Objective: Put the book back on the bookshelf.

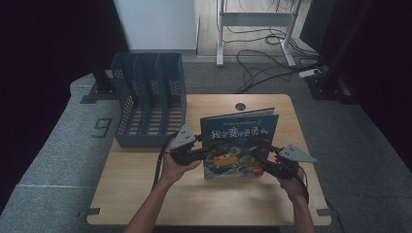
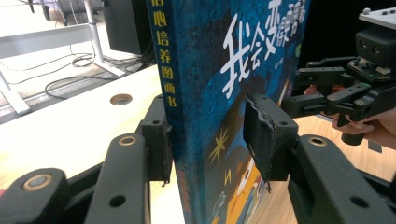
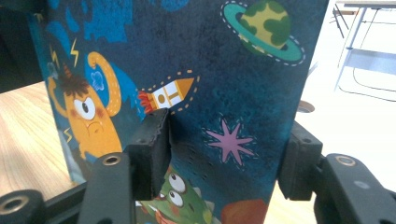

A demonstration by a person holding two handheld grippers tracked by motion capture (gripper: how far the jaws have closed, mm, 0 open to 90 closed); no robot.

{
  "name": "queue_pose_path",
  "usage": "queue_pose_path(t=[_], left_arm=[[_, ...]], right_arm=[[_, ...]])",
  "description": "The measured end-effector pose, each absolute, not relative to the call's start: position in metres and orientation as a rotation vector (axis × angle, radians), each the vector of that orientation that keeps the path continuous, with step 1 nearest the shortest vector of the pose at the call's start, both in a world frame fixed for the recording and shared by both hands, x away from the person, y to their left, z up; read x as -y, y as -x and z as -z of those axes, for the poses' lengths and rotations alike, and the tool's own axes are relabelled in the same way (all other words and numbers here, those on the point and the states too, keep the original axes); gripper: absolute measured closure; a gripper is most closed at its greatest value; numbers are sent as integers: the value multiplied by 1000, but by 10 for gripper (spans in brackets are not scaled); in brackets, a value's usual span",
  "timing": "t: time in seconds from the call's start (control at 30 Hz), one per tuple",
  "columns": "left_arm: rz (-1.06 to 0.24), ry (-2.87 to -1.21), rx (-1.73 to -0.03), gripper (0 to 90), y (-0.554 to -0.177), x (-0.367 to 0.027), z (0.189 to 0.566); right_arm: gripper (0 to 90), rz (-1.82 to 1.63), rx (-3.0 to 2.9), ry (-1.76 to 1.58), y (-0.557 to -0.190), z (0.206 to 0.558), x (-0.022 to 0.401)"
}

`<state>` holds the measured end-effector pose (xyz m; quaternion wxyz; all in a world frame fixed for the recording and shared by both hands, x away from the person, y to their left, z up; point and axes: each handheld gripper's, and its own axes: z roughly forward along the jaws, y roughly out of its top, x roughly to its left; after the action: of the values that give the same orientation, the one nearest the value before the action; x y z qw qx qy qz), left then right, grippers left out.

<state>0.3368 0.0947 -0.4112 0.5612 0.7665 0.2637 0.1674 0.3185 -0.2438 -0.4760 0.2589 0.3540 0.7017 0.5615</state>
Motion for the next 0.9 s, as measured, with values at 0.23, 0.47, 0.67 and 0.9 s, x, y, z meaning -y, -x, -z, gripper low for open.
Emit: queue_pose_path(t=[0.23,0.47,0.67,0.9], left_arm=[[-375,-1787,-596,569,-333,-93,411],[-394,-1788,-571,586,-329,-82,407],[-375,-1770,-576,618,-328,-84,406],[-371,-1757,-567,644,-323,-90,407]], right_arm=[[391,-1529,-1899,-958,-319,477,244],[377,-1529,-1914,-929,-318,477,245],[365,-1532,-1916,-924,-318,477,243],[336,-1552,-1908,-910,-320,479,236]])
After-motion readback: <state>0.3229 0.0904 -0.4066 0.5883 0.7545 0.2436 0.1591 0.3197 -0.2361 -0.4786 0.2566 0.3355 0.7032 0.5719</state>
